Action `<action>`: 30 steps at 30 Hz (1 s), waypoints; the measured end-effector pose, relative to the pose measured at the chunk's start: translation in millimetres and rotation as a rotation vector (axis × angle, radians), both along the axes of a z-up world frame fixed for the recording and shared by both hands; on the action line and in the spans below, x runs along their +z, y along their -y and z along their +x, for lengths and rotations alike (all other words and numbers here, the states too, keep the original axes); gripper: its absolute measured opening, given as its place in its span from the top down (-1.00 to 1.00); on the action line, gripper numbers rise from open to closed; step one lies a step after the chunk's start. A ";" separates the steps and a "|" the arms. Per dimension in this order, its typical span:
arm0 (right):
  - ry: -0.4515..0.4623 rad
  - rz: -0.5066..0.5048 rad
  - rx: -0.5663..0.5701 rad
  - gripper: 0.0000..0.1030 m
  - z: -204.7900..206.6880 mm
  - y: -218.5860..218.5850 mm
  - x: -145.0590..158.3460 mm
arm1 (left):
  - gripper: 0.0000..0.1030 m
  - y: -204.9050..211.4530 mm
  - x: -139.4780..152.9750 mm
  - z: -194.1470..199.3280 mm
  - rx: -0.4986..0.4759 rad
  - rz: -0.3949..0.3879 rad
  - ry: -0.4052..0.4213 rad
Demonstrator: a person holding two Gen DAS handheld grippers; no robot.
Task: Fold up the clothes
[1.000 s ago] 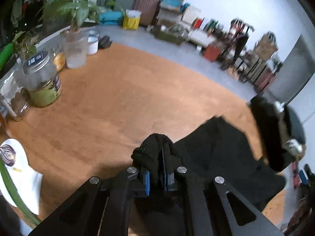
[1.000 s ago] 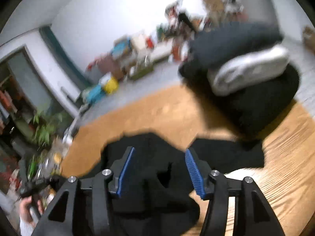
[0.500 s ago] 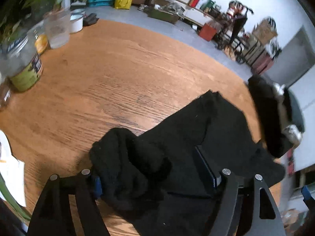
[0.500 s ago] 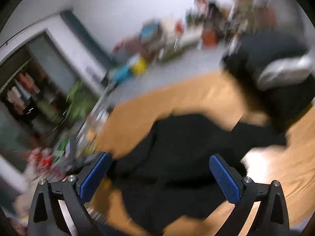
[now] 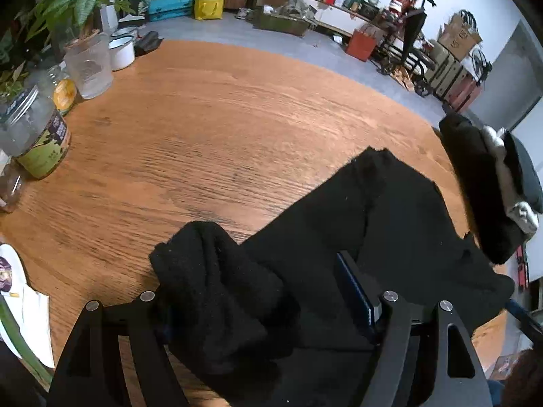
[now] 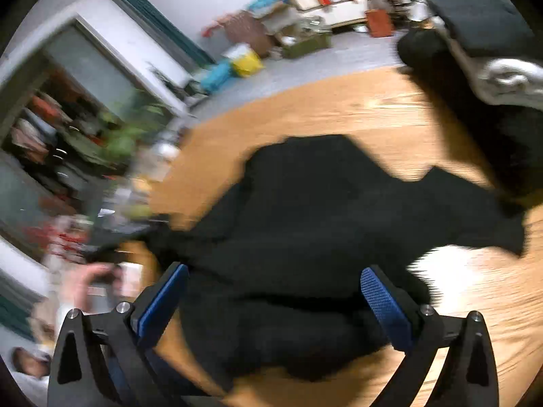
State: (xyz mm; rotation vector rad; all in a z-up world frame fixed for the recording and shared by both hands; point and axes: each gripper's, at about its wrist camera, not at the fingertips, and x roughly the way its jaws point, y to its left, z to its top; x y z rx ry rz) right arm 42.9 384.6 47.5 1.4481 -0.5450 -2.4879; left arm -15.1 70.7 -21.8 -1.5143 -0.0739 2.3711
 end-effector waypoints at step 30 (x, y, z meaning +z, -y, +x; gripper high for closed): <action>0.206 0.840 -0.223 -0.15 41.4 -102.5 15.3 | -0.50 24.6 17.6 20.7 0.008 0.112 0.003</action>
